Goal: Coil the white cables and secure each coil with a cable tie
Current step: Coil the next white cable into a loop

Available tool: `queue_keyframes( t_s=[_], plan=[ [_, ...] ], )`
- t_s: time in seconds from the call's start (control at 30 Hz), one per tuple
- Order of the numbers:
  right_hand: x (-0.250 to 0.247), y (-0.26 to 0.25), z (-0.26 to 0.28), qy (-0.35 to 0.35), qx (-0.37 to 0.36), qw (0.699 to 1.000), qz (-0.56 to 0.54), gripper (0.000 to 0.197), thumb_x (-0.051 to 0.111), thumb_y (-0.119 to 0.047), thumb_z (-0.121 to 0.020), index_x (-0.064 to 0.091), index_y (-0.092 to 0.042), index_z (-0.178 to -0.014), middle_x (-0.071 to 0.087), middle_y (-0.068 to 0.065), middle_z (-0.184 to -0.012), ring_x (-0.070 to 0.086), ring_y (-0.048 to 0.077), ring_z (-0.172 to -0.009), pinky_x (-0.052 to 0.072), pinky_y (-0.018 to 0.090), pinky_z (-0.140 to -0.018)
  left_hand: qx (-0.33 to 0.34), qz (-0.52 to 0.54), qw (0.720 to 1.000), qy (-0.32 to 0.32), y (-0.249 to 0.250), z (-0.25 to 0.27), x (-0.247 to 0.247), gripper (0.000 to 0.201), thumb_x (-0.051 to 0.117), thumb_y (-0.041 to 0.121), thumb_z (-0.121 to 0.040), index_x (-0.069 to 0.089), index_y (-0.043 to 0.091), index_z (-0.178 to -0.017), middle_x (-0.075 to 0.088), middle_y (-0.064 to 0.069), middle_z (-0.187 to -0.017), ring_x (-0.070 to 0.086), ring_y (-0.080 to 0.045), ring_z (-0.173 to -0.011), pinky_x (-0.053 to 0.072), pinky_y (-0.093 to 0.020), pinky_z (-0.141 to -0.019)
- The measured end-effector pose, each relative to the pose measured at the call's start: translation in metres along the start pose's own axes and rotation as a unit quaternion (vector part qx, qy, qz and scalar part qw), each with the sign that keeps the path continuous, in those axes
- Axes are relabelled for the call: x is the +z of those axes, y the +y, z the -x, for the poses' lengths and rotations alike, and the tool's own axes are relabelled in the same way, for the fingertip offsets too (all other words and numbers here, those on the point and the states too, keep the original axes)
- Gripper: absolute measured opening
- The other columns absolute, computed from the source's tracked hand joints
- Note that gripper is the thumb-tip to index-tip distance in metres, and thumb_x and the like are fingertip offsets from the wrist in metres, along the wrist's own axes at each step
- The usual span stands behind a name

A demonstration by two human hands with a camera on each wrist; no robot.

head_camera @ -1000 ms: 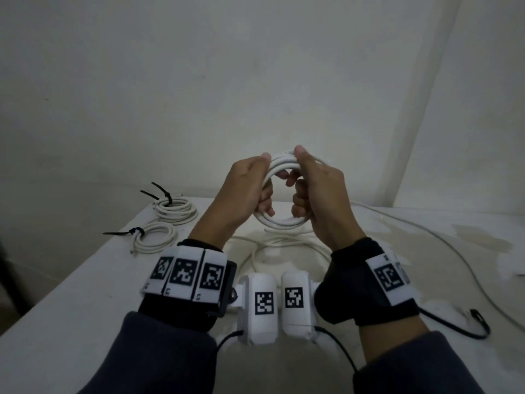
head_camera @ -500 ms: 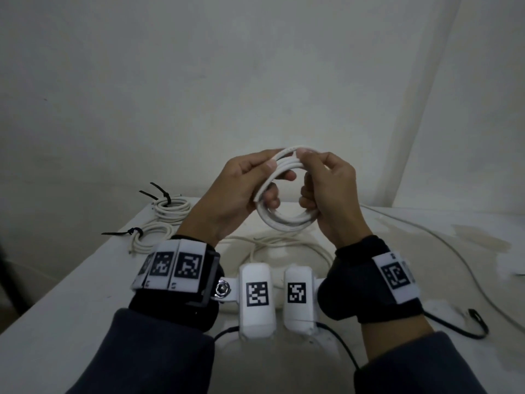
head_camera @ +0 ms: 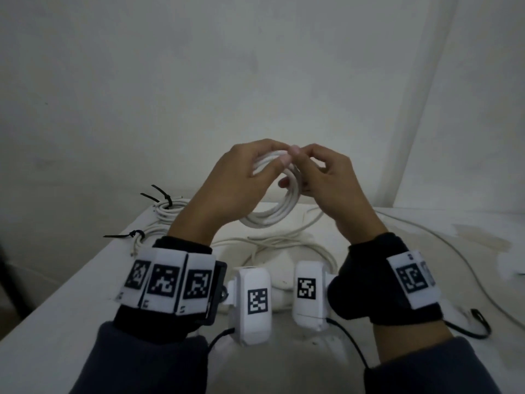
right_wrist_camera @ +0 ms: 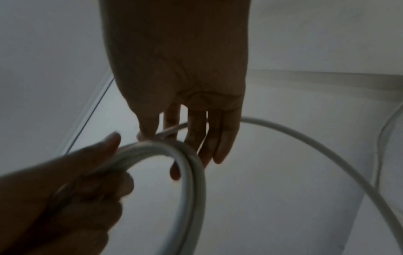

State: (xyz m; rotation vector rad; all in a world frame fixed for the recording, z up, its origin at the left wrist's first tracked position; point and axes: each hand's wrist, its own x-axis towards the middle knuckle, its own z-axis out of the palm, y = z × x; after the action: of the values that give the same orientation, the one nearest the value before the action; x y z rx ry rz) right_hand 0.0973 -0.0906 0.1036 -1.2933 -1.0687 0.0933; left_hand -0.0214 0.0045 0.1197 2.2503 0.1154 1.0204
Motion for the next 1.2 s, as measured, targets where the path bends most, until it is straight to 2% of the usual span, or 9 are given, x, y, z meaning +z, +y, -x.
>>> queue_keyframes(
  t_s=[0.1,0.23,0.3,0.43,0.57,0.8,1.0,1.1,1.2],
  plan=[
    [-0.016,-0.007,0.000,-0.058,0.026,0.995,0.080,0.019,0.058,-0.032,-0.094,0.066,-0.020,-0.081,0.072,0.010,-0.068,0.073,0.019,-0.067,0.055,0.028,-0.061,0.010,-0.059,0.998,-0.018,-0.003,0.002,-0.004,0.029,0.050,0.043,-0.089,0.066,0.028,-0.107,0.070,0.013,-0.099,0.063,-0.002,-0.092,0.049,-0.026,-0.084],
    [-0.035,-0.010,-0.002,-0.052,0.007,0.936,0.348,0.017,0.060,-0.044,-0.090,0.073,-0.034,-0.093,0.061,-0.006,-0.054,0.058,0.007,-0.056,0.045,0.026,-0.061,0.001,-0.122,0.992,-0.023,-0.006,0.002,-0.008,0.019,0.055,0.041,-0.092,0.065,0.028,-0.102,0.068,0.010,-0.090,0.059,-0.004,-0.077,0.042,-0.021,-0.068],
    [-0.035,-0.012,-0.001,-0.015,-0.051,0.921,0.386,0.019,0.060,-0.045,-0.089,0.074,-0.035,-0.098,0.051,-0.013,-0.067,0.048,0.006,-0.067,0.037,0.018,-0.063,-0.001,-0.123,0.992,-0.015,-0.009,0.002,-0.011,0.018,0.055,0.039,-0.092,0.066,0.026,-0.098,0.066,0.007,-0.082,0.055,-0.006,-0.069,0.037,-0.020,-0.061],
    [-0.028,-0.015,0.000,0.015,-0.124,0.966,0.226,0.007,0.064,-0.033,-0.089,0.069,-0.036,-0.094,0.062,-0.003,-0.097,0.058,0.010,-0.097,0.045,0.020,-0.081,0.003,-0.076,0.997,-0.001,-0.010,0.003,-0.017,0.018,0.056,0.036,-0.093,0.068,0.021,-0.095,0.063,0.004,-0.076,0.052,-0.011,-0.064,0.038,-0.026,-0.061],
    [-0.020,-0.019,0.003,-0.020,-0.093,0.995,0.036,0.013,0.062,-0.018,-0.092,0.073,-0.021,-0.097,0.073,-0.001,-0.098,0.067,0.014,-0.099,0.053,0.036,-0.091,0.027,0.041,0.998,0.046,-0.002,0.002,-0.019,0.013,0.055,0.024,-0.094,0.067,0.017,-0.095,0.057,0.019,-0.060,0.047,0.003,-0.051,0.034,-0.009,-0.049],
    [-0.006,-0.019,0.010,-0.063,-0.056,0.985,-0.153,0.033,0.054,-0.019,-0.091,0.062,-0.007,-0.121,0.071,0.011,-0.113,0.069,0.029,-0.103,0.056,0.042,-0.087,-0.016,0.245,0.962,0.119,0.001,0.000,-0.008,0.022,0.048,0.024,-0.098,0.068,0.016,-0.099,0.044,0.013,-0.053,0.031,-0.003,-0.041,0.029,-0.016,-0.041],
    [0.001,-0.018,0.011,-0.152,0.048,0.954,-0.255,0.035,0.041,-0.033,-0.095,0.055,-0.033,-0.127,0.068,0.010,-0.082,0.068,0.023,-0.077,0.055,0.035,-0.074,-0.051,0.387,0.910,0.143,0.004,-0.003,-0.004,0.028,0.043,0.027,-0.099,0.064,0.010,-0.101,0.032,0.013,-0.050,0.020,-0.004,-0.043,0.021,-0.016,-0.039],
    [0.009,-0.015,0.007,-0.131,0.071,0.916,-0.371,0.037,0.032,-0.027,-0.103,0.054,-0.023,-0.132,0.044,0.003,-0.065,0.046,0.013,-0.056,0.047,0.027,-0.065,-0.067,0.409,0.895,0.167,0.005,-0.003,0.003,0.026,0.042,0.028,-0.100,0.063,0.012,-0.098,0.030,0.012,-0.050,0.020,-0.003,-0.042,0.020,-0.016,-0.038],
    [0.009,-0.013,0.003,-0.112,0.111,0.894,-0.420,0.034,0.031,-0.028,-0.104,0.061,-0.015,-0.114,0.031,0.000,-0.061,0.032,0.009,-0.048,0.039,0.023,-0.053,-0.087,0.417,0.888,0.174,0.005,-0.004,0.012,0.024,0.043,0.028,-0.099,0.062,0.014,-0.096,0.029,0.011,-0.050,0.019,-0.004,-0.042,0.019,-0.016,-0.038]
  ],
)
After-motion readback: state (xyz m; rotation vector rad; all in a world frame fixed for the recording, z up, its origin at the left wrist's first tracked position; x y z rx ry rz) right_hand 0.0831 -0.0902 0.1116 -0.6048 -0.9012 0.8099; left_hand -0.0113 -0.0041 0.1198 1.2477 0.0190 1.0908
